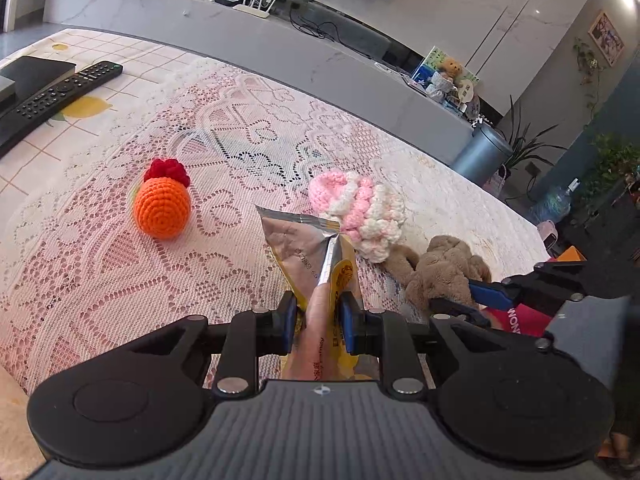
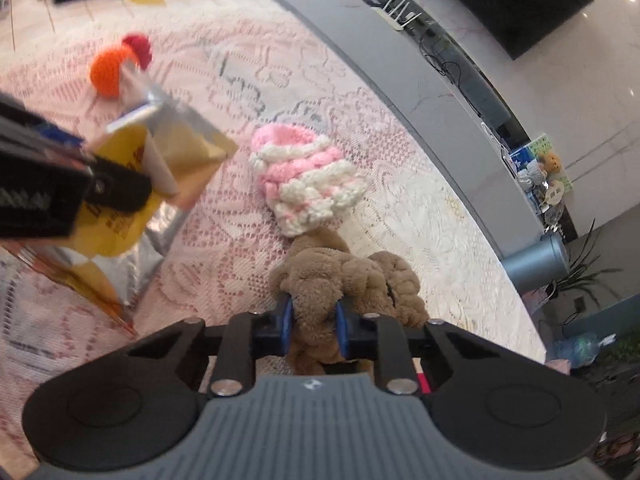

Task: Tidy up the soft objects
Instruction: 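Lift the packet with left tool while right tool lifts the brown plush off the bed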

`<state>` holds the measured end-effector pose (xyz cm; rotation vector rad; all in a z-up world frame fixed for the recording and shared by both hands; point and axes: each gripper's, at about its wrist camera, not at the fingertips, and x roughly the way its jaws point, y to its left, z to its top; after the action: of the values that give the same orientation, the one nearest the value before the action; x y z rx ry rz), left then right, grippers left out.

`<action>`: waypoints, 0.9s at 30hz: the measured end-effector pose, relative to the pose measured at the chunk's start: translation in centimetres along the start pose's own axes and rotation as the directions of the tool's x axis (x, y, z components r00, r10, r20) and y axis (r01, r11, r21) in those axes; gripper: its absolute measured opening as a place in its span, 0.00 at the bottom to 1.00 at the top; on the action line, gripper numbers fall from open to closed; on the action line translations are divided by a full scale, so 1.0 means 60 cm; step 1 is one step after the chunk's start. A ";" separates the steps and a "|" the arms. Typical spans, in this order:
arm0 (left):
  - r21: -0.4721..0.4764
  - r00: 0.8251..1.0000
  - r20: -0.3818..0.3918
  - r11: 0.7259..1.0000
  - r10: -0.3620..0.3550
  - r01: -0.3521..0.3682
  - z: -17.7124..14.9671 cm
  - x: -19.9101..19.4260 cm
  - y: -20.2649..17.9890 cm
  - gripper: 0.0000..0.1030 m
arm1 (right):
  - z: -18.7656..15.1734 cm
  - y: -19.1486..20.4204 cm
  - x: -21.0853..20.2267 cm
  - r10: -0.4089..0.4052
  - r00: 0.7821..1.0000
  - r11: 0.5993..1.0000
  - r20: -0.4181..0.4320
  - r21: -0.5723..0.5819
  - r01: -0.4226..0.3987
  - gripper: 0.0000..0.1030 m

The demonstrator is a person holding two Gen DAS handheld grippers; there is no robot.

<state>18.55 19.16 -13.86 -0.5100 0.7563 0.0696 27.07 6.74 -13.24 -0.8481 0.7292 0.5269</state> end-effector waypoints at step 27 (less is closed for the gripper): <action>0.006 0.999 0.023 1.000 0.028 -0.028 -0.047 -0.087 -0.008 0.23 | -0.110 -0.015 -0.122 0.389 0.907 0.782 0.162 0.463 -0.418 0.44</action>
<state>13.05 18.02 -11.91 -0.4917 0.7410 0.0993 20.56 -0.10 -10.25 -0.1905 0.9485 0.7070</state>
